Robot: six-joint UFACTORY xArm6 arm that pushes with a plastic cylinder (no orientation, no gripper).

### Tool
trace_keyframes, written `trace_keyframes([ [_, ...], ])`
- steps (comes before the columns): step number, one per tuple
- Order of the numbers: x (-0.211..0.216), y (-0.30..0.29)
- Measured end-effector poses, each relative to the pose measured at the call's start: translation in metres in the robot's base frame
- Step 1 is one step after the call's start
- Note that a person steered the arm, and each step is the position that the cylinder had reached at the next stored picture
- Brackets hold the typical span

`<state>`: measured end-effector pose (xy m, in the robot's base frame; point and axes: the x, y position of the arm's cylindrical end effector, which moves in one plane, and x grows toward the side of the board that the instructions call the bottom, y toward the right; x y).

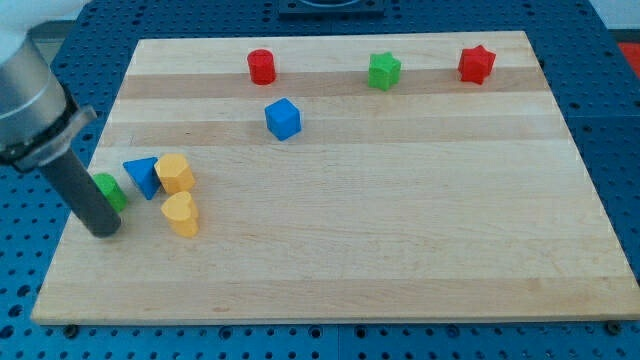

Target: Push the green circle to the top left

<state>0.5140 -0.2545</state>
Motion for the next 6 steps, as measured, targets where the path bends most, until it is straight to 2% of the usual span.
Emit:
trace_keyframes([
  [2,-0.079,0.003],
  [3,-0.047,0.024],
  [4,-0.04,-0.049],
  [5,-0.071,-0.03],
  [6,-0.134,-0.015],
])
